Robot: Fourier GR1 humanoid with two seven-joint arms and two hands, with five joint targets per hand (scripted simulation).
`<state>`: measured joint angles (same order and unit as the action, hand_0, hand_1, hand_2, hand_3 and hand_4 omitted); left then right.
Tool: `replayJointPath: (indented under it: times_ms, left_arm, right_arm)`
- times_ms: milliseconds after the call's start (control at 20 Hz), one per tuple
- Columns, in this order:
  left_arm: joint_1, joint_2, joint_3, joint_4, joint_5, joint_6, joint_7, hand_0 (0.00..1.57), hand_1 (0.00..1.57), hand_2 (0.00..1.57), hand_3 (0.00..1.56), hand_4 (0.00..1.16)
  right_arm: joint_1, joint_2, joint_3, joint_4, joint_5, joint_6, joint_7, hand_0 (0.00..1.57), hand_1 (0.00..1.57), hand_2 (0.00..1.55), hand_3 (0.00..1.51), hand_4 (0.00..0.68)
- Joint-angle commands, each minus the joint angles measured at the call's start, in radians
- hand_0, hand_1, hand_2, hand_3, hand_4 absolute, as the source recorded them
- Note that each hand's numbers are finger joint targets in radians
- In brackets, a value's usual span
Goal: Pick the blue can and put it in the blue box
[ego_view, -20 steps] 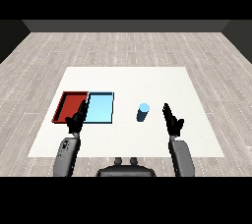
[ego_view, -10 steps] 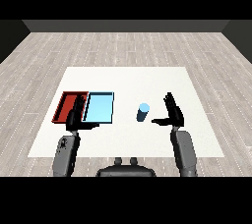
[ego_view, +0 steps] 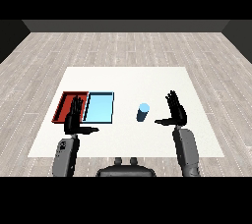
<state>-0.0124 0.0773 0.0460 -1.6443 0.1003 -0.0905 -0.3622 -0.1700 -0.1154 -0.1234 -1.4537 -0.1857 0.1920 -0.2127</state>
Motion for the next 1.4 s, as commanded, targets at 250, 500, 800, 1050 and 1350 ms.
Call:
replayJointPath:
  times_ms: [250,500,800,1050,1350]
  left_arm:
    - [0.033,-0.006,0.021,0.036,-0.01,-0.026,-0.079,0.0,0.0,0.0,0.0,0.0]
    - [0.012,-0.004,0.031,-0.059,0.034,-0.021,0.021,0.0,0.0,0.0,0.0,0.0]
    - [0.012,-0.01,0.038,0.023,0.006,-0.035,-0.073,0.0,0.0,0.0,0.0,0.0]
    - [-0.007,-0.006,0.065,0.035,0.035,-0.02,-0.028,0.0,0.0,0.0,0.0,0.0]
    - [0.031,0.021,0.068,-0.055,0.069,-0.069,0.006,0.0,0.0,0.0,0.0,0.0]
  right_arm:
    - [-0.003,-0.006,-0.003,0.02,-0.028,0.035,-0.006,0.0,0.0,0.0,0.0,0.0]
    - [0.045,0.021,0.008,-0.036,-0.056,0.024,0.025,0.0,0.0,0.0,0.0,0.0]
    - [-0.013,0.061,0.043,0.025,-0.046,-0.011,0.034,0.0,0.0,0.0,0.0,0.0]
    - [-0.068,0.114,0.053,0.166,-0.05,-0.06,-0.022,0.0,0.0,0.0,0.0,0.0]
    - [-0.089,0.115,0.081,0.229,-0.083,-0.07,-0.08,0.0,0.0,0.0,0.0,0.0]
